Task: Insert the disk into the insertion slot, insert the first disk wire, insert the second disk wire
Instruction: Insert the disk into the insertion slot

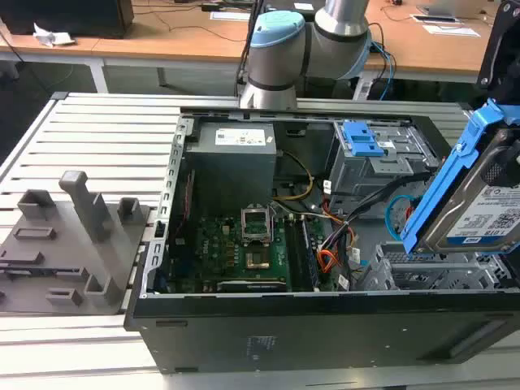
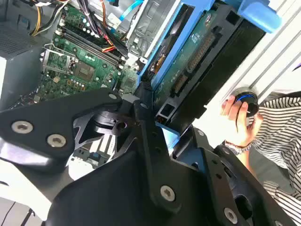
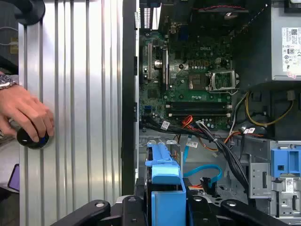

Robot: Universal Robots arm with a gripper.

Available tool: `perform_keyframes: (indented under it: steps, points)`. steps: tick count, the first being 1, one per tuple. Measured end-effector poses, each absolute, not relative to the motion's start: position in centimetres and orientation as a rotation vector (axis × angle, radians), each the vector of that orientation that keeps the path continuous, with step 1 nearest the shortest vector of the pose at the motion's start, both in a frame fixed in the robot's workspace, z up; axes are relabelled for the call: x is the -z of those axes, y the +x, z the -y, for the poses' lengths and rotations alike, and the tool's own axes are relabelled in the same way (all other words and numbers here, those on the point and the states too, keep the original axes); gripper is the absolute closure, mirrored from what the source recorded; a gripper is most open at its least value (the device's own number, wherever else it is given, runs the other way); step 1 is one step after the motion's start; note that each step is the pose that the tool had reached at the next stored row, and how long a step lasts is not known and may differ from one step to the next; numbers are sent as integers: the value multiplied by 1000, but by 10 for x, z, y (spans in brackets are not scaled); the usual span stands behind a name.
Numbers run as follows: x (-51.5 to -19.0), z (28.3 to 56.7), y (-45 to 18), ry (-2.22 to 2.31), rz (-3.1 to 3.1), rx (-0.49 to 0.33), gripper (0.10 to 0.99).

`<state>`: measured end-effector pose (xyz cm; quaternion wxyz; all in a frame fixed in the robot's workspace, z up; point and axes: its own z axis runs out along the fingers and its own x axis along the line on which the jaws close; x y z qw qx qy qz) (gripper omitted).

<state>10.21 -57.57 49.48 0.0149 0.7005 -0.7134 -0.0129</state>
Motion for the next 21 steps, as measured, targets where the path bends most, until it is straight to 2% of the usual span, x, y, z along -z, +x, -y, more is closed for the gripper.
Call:
perform_keyframes:
  steps: [21]
  points:
    - [-468,576,102,2180,2220,40,722]
